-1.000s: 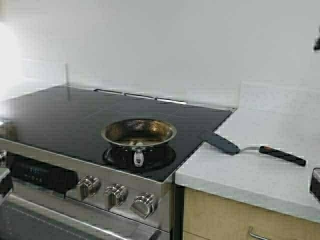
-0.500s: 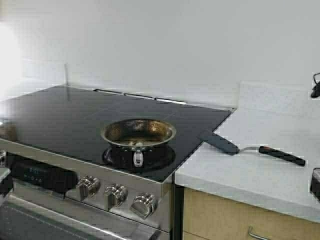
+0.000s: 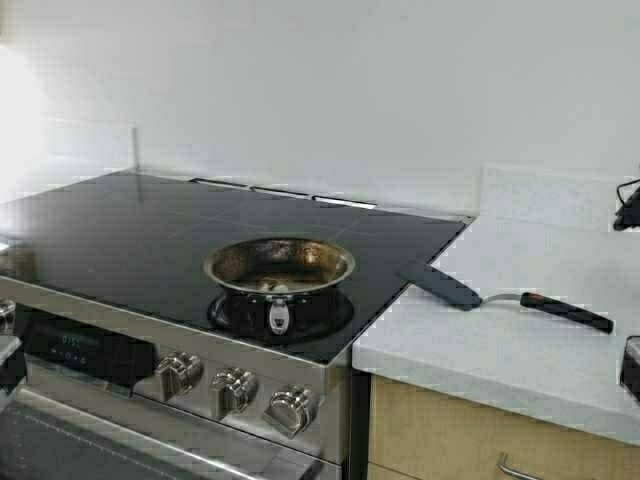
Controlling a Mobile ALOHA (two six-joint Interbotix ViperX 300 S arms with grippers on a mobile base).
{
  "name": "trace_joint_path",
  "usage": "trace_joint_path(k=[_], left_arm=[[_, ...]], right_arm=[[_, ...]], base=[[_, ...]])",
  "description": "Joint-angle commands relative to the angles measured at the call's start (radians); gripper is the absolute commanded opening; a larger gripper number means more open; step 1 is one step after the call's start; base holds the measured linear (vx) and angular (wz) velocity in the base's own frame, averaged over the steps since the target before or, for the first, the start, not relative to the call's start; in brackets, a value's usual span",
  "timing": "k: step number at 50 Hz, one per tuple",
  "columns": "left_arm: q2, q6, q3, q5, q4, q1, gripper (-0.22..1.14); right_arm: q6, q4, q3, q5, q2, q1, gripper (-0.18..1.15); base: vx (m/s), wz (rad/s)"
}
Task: Add oil to the pan and cook the shrimp and serve it
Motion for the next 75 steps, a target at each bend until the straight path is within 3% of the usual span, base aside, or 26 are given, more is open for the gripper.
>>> trace_joint_path(k=[1,7,11,60,75], left_arm=[[0.011,0.002,-0.009,-0.005,-0.002,0.002,0.03],[0.011,0.002,-0.009,-0.005,-0.002,0.002,0.03],[0.011,0.002,-0.009,-0.005,-0.002,0.003,0.03],[0.011,0.000,-0.014,-0.005,-0.002,0.002,0.03],[0.011,0.000,-0.014,-0.005,0.000,0.002,0.03]], right_arm=[[0.002,0.032,-0.034,0.011,-0.003,-0.002,0.42],[-0.003,0.046,-0.049,0.011,0.003,-0.003,0.91],[-0.008,0.046,-0.051,0.008,0.000,-0.003,1.05],[-0.114,0.178,-0.051,-0.058,-0.242,0.077,1.03],[-0.029,0.207,-0.084,-0.037,-0.440,0.080,1.02]], base=[[0.00,0.00],[0.00,0.00],[0.00,0.00],[0.00,0.00],[0.00,0.00]])
